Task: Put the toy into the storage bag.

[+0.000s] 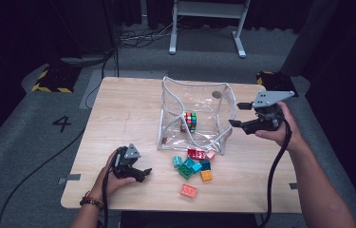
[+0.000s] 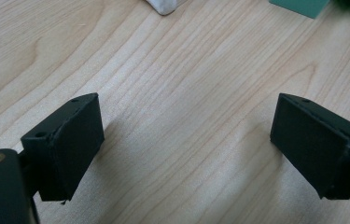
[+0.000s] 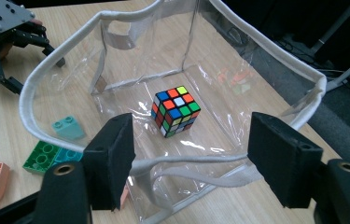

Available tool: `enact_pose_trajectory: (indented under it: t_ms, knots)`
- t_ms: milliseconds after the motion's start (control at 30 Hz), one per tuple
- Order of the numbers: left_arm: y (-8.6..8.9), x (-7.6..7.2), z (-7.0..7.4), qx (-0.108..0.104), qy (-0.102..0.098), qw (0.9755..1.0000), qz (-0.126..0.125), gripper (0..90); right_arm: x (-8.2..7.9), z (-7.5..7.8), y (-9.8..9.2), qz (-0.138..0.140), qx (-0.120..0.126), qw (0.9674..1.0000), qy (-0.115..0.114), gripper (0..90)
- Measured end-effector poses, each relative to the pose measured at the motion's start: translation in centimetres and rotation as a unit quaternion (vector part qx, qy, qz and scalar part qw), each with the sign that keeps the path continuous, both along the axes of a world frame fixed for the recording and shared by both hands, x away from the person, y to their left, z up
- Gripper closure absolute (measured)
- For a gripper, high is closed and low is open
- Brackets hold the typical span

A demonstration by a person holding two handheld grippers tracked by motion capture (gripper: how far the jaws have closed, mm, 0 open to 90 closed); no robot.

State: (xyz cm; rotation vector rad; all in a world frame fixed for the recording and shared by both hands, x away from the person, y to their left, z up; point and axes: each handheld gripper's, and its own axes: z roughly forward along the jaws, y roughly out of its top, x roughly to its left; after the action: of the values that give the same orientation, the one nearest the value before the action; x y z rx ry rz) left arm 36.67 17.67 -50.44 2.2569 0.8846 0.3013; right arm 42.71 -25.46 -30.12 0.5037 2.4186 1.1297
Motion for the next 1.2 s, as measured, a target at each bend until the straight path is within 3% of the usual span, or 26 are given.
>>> enact_pose_trajectory:
  t_ms: [333,567,767,1200]
  knots:
    - [0.0,0.0,0.0,0.0,0.0,1.0,0.0,9.8,-2.0,-0.8,-1.7,-0.019,0.041,0.999,-0.001,27.4]
    - [0.0,0.0,0.0,0.0,0.0,1.0,0.0,9.8,-3.0,-3.9,-2.2,-0.028,0.045,0.9986,0.005,27.4]
    - [0.0,0.0,0.0,-0.002,0.002,1.0,-0.001,9.8,-3.8,-6.6,-2.2,-0.02,0.055,0.9979,0.027,27.6]
    - [0.0,0.0,0.0,-0.002,0.002,1.0,0.001,9.8,-6.4,-12.5,-1.1,-0.013,0.032,0.9982,0.05,29.7]
